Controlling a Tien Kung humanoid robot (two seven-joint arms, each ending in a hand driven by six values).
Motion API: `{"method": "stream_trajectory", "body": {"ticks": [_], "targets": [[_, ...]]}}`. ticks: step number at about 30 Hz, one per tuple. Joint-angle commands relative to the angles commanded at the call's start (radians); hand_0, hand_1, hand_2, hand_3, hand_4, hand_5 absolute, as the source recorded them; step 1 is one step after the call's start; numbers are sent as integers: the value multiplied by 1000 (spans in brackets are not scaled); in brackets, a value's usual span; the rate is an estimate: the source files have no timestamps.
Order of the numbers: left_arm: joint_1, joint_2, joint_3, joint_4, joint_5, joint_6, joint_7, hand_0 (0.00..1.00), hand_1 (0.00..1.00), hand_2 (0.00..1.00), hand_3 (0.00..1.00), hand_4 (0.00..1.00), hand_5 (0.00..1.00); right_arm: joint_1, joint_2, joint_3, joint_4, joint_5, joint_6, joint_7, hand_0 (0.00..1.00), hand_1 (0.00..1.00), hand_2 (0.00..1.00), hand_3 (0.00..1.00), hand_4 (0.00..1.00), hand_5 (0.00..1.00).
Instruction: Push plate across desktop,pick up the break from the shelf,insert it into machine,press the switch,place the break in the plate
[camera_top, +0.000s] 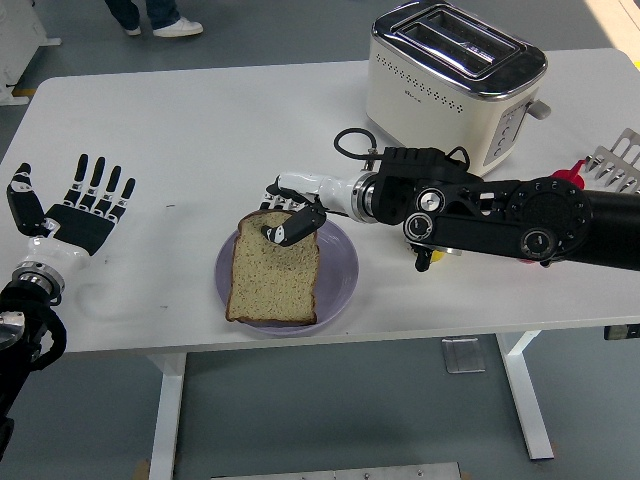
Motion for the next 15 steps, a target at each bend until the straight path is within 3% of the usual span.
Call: {"method": "stream_trajectory", "body": {"ticks": [15], "targets": [[-2,-1,-4,14,2,4,-5,787,749,704,703,772,998,10,-6,8,-15,-10,22,-11,562,636,624,597,610,226]]}}
